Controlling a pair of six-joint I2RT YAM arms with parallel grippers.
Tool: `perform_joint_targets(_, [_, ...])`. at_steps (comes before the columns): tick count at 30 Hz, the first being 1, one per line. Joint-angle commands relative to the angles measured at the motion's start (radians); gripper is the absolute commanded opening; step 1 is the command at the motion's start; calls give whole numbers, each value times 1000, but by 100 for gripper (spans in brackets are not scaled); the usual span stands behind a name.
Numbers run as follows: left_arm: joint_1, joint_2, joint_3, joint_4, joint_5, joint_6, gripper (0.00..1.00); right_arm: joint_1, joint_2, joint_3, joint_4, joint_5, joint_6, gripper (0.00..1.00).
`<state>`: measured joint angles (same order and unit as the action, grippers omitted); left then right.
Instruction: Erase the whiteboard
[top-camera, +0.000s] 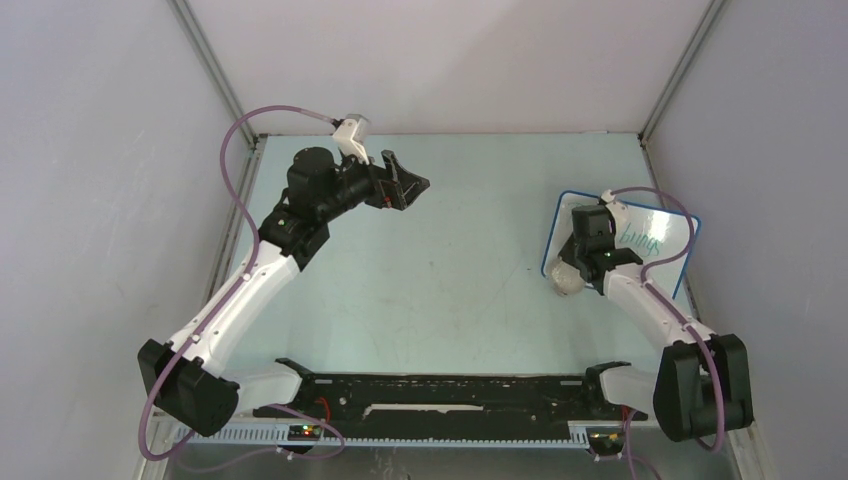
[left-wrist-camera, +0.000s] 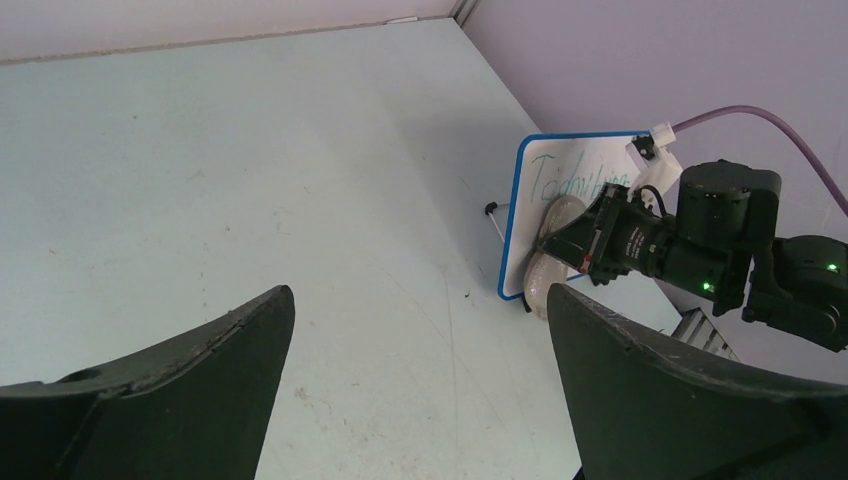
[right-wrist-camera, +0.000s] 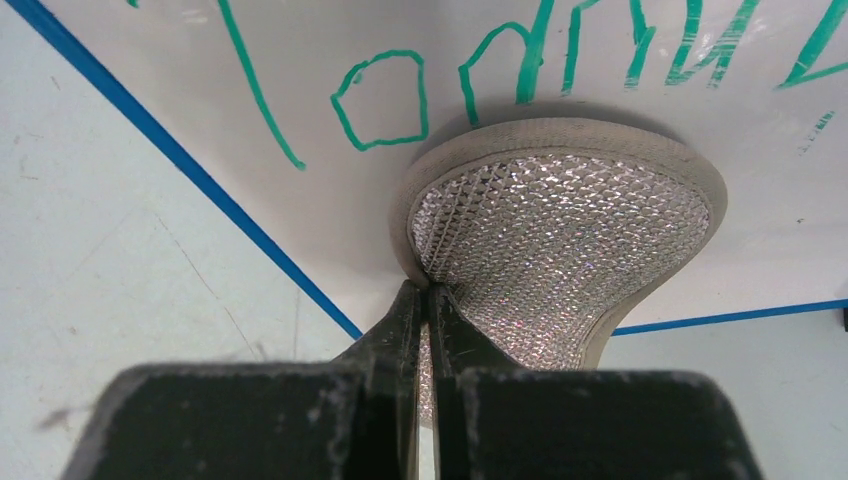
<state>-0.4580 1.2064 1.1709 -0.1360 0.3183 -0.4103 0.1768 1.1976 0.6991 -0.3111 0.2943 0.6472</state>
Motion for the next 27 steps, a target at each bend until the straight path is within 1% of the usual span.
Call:
perform_joint_targets(1, [4, -11, -27, 36, 5, -1, 98, -11, 9, 38, -6, 73, 28, 0])
perform_joint_targets(4, [4, -13, -25, 38, 10, -4, 98, -74, -21, 18, -47, 87, 9, 0])
perform_joint_targets(9, [8, -12, -27, 45, 23, -14, 98, -250, -108, -62, -60, 52, -40, 0])
perform_joint_targets(11, [11, -12, -27, 49, 30, -21, 98, -280, -114, -71, -56, 47, -67, 0])
perform_joint_targets(13, [15, -13, -28, 53, 37, -25, 98, -281, -108, -72, -38, 38, -78, 0])
perform_joint_targets(15, [16, -13, -30, 56, 37, -26, 98, -256, -96, -66, -16, 20, -68, 0])
perform_joint_targets(17, [16, -13, -31, 55, 34, -24, 98, -205, -68, -41, -10, 27, -52, 0])
perform_joint_targets(21, [21, -1, -27, 52, 36, -26, 100, -32, 30, 37, -6, 90, -32, 0])
perform_joint_targets(23, [21, -1, -32, 57, 40, -28, 98, 28, 86, 78, -26, 107, -9, 0])
perform_joint_targets(27, [22, -2, -30, 50, 26, -19, 98, 50, 116, 97, -41, 115, 13, 0])
